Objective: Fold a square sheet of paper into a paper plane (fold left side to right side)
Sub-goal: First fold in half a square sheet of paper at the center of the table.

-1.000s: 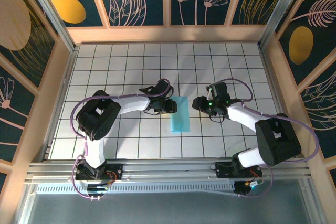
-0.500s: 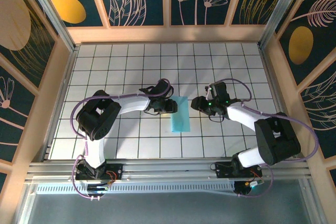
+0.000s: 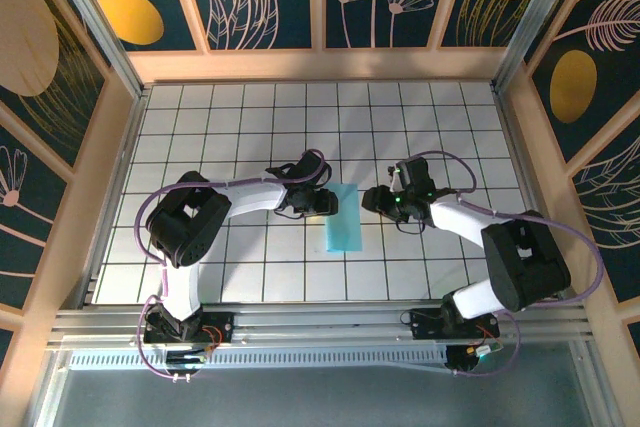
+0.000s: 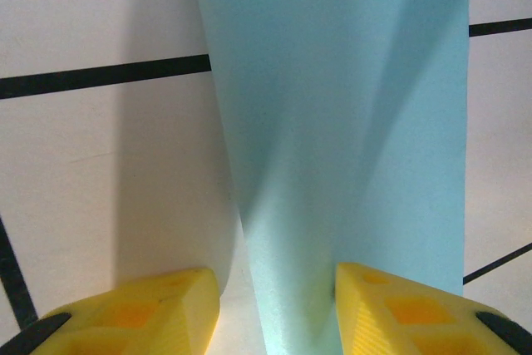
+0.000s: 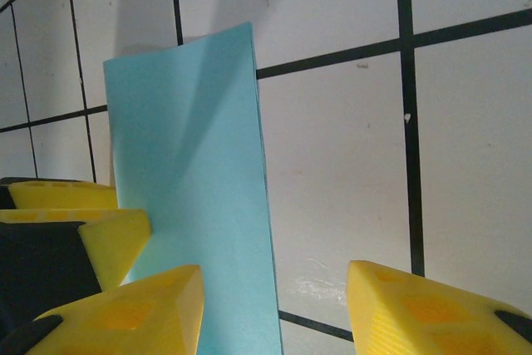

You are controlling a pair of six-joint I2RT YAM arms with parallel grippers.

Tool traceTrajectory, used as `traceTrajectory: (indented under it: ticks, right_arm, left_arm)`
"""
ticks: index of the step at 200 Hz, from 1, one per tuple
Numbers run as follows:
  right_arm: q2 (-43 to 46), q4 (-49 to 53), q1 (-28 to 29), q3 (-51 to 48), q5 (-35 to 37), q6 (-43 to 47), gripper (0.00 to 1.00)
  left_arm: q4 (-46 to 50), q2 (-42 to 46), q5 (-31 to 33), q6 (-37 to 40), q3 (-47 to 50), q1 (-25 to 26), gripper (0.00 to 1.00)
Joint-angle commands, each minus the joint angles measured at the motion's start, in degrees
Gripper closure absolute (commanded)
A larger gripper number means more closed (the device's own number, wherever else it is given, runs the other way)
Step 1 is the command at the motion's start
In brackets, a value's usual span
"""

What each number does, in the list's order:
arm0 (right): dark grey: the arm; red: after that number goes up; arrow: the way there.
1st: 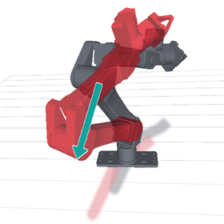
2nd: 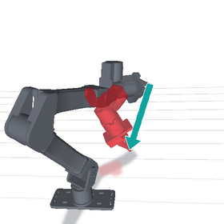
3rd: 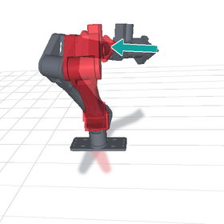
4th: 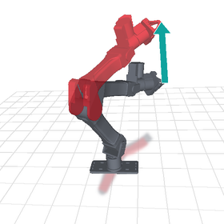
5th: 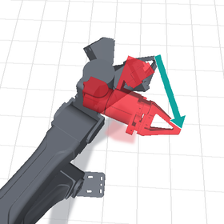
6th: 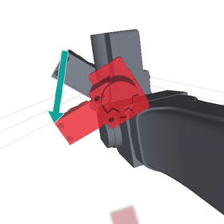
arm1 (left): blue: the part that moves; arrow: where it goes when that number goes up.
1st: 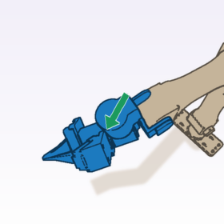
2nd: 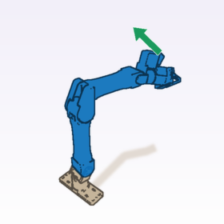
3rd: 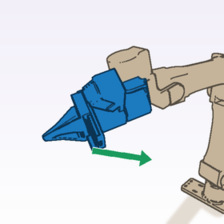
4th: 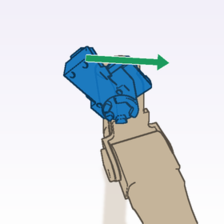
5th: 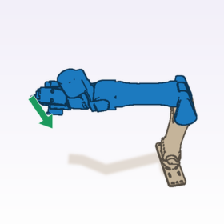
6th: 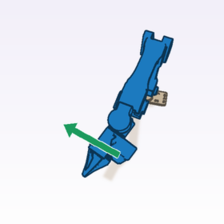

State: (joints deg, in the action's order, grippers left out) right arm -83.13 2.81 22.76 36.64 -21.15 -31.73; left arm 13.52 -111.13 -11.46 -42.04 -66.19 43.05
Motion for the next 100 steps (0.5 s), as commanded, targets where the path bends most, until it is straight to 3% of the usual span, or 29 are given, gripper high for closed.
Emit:
traceTrajectory:
  ticks: [1, 70, 100]
  right_arm:
    - [-1.0, -1.0, 0.7, 1.1, -1.0, 1.4, 0.51]
    - [-2.8, -1.4, 2.0, 2.0, -2.6, 1.1, 0.53]
    - [-5.1, -4.5, 3.2, 2.0, -7.4, -0.9, 0.68]
  left_arm:
    - [1.9, -7.4, 0.5, 0.6, 2.3, 1.2, 0.56]
    - [2.0, -7.4, 0.8, 0.3, 2.5, 1.2, 0.56]
    - [1.8, -7.4, 0.9, -0.2, 2.6, 1.2, 0.56]
